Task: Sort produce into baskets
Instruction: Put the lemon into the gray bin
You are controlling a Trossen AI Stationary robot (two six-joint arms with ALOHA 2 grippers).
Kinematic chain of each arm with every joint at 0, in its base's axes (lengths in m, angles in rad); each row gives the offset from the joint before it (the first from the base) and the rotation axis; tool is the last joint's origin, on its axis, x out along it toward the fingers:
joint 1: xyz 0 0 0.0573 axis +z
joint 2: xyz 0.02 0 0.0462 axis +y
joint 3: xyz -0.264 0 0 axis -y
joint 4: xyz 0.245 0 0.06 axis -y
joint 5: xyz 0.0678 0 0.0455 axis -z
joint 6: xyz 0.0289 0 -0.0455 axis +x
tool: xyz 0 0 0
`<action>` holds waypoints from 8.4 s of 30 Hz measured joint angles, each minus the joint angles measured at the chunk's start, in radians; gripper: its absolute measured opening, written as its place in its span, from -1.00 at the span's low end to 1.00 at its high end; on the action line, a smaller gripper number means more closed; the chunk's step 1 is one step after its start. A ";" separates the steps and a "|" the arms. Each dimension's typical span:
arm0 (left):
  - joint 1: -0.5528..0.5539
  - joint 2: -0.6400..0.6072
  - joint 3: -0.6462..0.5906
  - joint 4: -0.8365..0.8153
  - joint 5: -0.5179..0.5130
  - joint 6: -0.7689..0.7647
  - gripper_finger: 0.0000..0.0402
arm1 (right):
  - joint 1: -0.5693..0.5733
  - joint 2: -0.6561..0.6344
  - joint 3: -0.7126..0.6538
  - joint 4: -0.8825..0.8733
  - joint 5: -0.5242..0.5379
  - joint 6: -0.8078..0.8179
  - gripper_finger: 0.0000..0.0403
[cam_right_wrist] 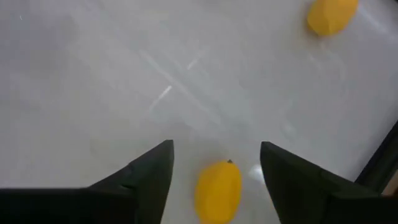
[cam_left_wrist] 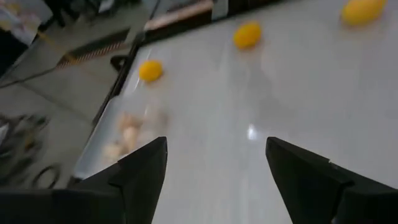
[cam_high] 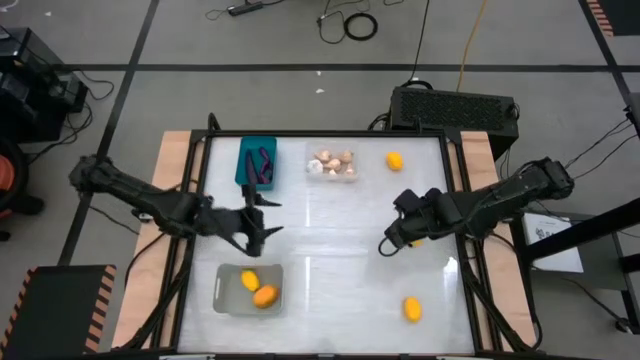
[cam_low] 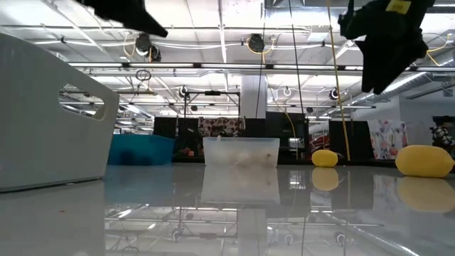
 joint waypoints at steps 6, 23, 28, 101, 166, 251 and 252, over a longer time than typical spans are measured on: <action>0.073 -0.170 -0.356 0.630 0.095 0.070 0.40 | -0.040 0.000 -0.070 0.001 -0.098 0.069 0.43; 0.100 -0.174 -0.608 1.127 0.189 0.069 0.40 | -0.075 0.000 -0.371 0.289 -0.242 0.183 0.64; 0.100 -0.174 -0.608 1.119 0.190 0.069 0.40 | -0.069 0.000 -0.410 0.298 -0.243 0.211 0.64; 0.102 -0.150 -0.617 0.791 0.034 -0.111 0.40 | 0.008 1.003 0.778 1.197 -0.316 -1.057 0.07; 0.102 -0.150 -0.618 0.788 0.117 -0.167 0.40 | 0.350 0.636 0.450 -0.156 -0.712 0.319 0.20; 0.102 -0.150 -0.617 0.786 0.121 -0.159 0.40 | -0.009 0.989 0.537 1.893 -0.379 -0.753 -0.16; 0.102 -0.150 -0.617 0.784 0.123 -0.159 0.40 | -0.009 1.001 0.574 1.842 -0.384 -0.782 -0.15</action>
